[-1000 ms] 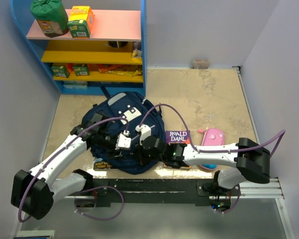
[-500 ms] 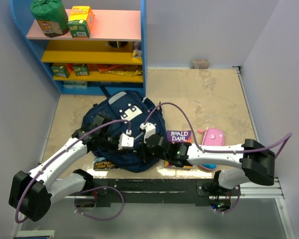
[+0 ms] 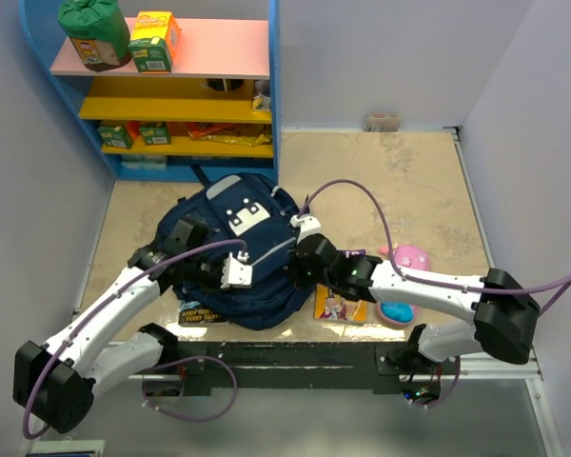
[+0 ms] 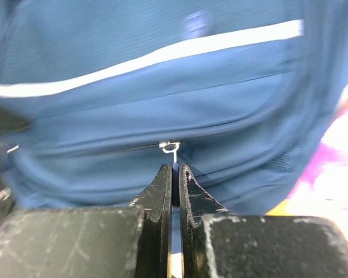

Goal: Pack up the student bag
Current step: Zip the student bag at the center of the board.

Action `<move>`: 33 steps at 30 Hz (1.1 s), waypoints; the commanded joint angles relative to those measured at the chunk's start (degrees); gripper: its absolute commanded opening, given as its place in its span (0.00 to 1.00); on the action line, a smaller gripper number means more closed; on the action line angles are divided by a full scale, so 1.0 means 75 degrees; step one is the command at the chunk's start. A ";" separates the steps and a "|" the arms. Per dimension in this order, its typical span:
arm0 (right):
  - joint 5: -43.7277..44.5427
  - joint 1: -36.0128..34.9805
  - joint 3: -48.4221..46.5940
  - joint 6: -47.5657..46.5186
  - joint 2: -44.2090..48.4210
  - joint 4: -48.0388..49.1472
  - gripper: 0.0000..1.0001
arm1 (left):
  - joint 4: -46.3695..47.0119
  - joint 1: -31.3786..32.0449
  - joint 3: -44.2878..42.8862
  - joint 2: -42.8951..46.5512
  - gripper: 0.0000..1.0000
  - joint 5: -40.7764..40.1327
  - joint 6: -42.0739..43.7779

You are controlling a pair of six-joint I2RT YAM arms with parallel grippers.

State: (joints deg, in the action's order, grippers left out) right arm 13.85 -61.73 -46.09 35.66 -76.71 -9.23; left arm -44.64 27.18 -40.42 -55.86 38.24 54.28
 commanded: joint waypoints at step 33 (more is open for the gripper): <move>0.0591 0.2675 -0.1941 -0.2575 -0.1255 0.0129 0.81 | -0.1875 -0.0073 -0.0235 0.0709 0.03 -0.0680 0.2606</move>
State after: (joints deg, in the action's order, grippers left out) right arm 14.17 -43.97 -57.78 16.32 -88.12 -12.23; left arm -54.92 26.76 -40.93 -50.94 33.36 72.31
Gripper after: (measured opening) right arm 0.783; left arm 0.052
